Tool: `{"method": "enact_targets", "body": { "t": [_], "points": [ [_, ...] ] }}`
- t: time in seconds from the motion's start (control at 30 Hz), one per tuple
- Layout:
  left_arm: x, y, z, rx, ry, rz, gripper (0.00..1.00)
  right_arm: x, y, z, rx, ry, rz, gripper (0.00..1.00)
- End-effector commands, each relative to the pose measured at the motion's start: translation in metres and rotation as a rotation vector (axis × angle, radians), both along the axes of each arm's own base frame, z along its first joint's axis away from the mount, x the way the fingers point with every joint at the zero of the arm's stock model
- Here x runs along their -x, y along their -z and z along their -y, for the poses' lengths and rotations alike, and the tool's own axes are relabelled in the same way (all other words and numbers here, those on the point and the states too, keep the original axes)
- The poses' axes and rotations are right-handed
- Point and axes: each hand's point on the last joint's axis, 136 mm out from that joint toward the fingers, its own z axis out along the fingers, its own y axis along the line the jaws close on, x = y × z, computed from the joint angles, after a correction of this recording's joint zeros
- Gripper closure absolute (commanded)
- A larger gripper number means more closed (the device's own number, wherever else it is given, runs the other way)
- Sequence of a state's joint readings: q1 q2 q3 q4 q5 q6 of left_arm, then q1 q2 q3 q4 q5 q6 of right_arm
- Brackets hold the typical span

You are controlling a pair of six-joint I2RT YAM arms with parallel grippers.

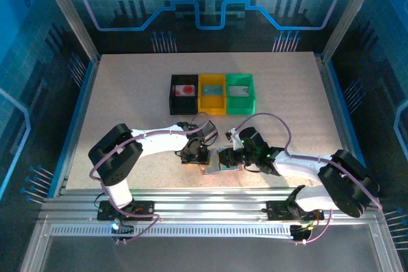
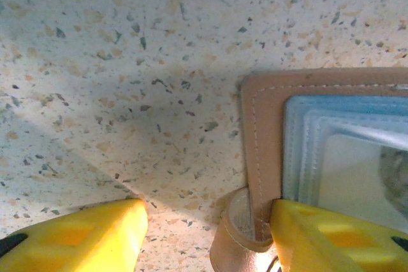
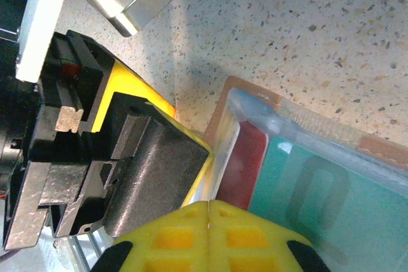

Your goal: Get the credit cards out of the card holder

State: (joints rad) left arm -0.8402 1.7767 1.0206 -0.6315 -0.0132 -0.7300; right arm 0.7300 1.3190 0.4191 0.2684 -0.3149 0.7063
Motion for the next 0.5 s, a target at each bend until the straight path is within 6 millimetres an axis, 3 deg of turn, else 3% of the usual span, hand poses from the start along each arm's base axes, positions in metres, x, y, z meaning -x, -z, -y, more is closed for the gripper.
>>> {"method": "enact_targets", "body": {
  "t": [0.0,0.47],
  "points": [
    [0.024,0.051,0.007,0.018,0.028,-0.109,0.43,0.004,-0.01,-0.001,-0.034,-0.029,0.024,1.0],
    [0.023,0.049,0.008,0.024,0.029,-0.11,0.43,-0.001,-0.009,0.018,-0.016,0.02,-0.014,1.0]
  ]
}}
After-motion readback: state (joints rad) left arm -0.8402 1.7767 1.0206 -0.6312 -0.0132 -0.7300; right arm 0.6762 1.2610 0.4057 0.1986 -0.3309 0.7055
